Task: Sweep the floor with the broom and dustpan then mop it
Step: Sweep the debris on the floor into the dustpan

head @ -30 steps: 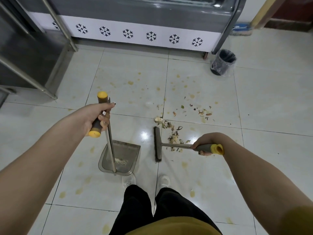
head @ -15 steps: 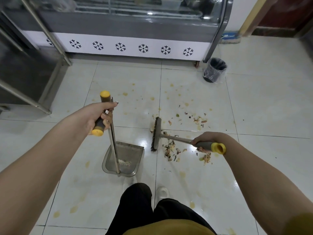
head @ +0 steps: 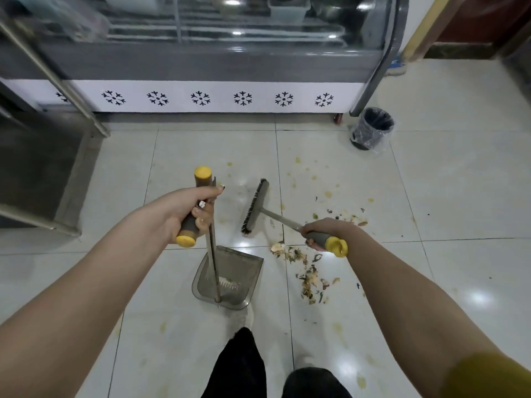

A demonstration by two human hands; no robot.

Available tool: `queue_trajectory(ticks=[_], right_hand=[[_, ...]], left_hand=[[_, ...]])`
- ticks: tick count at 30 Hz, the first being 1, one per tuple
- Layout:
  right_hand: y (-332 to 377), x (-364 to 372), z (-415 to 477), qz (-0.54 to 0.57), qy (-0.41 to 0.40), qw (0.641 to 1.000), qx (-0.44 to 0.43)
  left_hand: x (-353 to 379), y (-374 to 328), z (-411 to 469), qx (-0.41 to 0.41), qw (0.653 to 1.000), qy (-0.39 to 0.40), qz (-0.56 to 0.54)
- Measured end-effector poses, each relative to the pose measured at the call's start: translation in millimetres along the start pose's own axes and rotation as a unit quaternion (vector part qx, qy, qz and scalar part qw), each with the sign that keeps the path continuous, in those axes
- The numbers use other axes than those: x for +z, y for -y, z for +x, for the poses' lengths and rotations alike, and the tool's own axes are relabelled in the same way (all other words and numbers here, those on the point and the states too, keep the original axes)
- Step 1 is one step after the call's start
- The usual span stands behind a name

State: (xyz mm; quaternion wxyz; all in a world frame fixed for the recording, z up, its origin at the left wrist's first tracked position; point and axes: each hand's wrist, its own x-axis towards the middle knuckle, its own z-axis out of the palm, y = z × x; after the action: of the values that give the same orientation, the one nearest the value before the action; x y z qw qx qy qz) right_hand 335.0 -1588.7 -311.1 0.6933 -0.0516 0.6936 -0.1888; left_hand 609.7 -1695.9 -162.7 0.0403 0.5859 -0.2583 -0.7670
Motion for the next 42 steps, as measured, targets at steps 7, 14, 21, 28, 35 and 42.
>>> queue_trajectory(ticks=[7, 14, 21, 28, 35, 42], right_hand=[[81.2, 51.8, 72.1, 0.127, 0.049, 0.991, 0.015], [116.5, 71.5, 114.2, 0.271, 0.087, 0.957, 0.058], [68.7, 43.1, 101.4, 0.289, 0.038, 0.953, 0.080], [-13.2, -24.4, 42.6, 0.297, -0.010, 0.948, 0.115], [-29.9, -52.5, 3.1, 0.244, -0.025, 0.963, 0.112], [-27.0, -23.1, 9.2, 0.295, 0.007, 0.953, 0.064]], left_hand=[[-26.8, -66.1, 43.8, -0.026, 0.999, 0.034, 0.026], [-30.3, -94.8, 66.0, -0.053, 0.996, 0.049, 0.057], [-9.1, -108.5, 77.9, -0.060, 0.993, 0.052, 0.088], [27.0, -112.2, 84.0, -0.076, 0.984, 0.081, 0.138], [50.9, -108.8, 76.1, -0.070, 0.980, 0.093, 0.161], [54.8, -106.0, 65.3, -0.078, 0.977, 0.106, 0.169]])
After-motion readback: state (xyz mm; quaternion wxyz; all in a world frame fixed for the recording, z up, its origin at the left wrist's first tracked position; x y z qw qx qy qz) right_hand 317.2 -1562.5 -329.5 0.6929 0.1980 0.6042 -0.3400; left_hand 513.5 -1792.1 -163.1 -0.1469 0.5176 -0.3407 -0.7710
